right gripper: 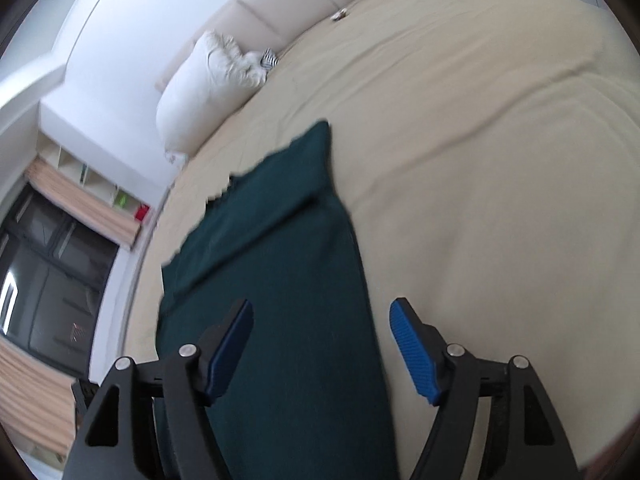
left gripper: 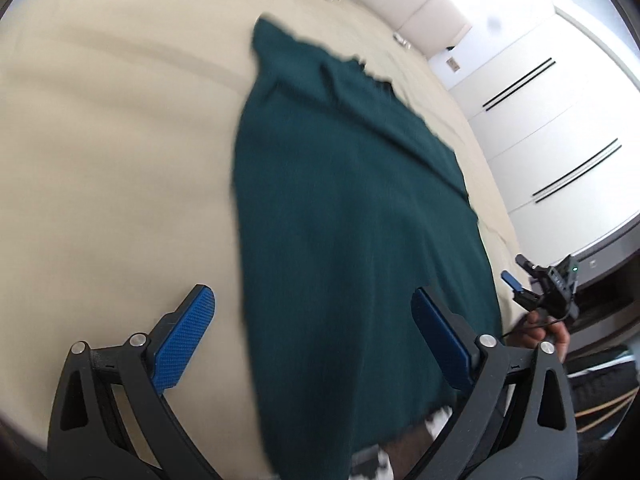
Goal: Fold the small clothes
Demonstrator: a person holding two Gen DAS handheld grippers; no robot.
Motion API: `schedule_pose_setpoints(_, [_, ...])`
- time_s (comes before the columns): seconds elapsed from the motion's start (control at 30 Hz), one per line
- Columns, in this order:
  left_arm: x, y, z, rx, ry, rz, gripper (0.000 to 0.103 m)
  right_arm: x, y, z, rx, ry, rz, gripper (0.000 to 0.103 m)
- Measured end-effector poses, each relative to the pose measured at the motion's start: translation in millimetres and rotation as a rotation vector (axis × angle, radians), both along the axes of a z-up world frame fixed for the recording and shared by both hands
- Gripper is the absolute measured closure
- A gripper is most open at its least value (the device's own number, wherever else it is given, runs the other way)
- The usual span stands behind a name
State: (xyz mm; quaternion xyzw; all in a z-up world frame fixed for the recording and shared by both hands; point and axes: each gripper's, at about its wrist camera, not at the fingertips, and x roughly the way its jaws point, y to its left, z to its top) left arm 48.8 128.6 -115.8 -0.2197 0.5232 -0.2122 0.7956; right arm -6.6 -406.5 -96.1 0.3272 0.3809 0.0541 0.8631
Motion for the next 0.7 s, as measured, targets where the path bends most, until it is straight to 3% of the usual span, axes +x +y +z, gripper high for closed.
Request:
schedule_pose_setpoints(0.1, [-33, 9, -2, -0.03, 0.023, -0.017, 0.006, -29, 5, -12, 0.002, 0.03, 0.033, 0.03])
schedule_pose_setpoints(0.3, [-69, -2, -17, -0.031, 0.089, -0.067, 0.012, -47, 7, -23, 0.054, 0.067, 0.061, 0.03])
schedule_pose_setpoints(0.43, [-69, -8, -29, -0.076, 0.111, -0.064, 0.015, -52, 12, -26, 0.065, 0.089, 0.098, 0.03])
schedule_pose_setpoints(0.6, [-40, -16, -50, -0.209, 0.152, -0.038, 0.017, -55, 13, -27, 0.069, 0.105, 0.111, 0.031])
schedule_pose_setpoints(0.67, [-32, -13, -55, -0.248, 0.171, -0.025, 0.022, -55, 13, -26, 0.061, 0.121, 0.12, 0.033])
schedule_pose_setpoints(0.7, [-31, -11, -55, -0.243, 0.175, -0.021, 0.031, -55, 13, -25, 0.05, 0.132, 0.128, 0.034])
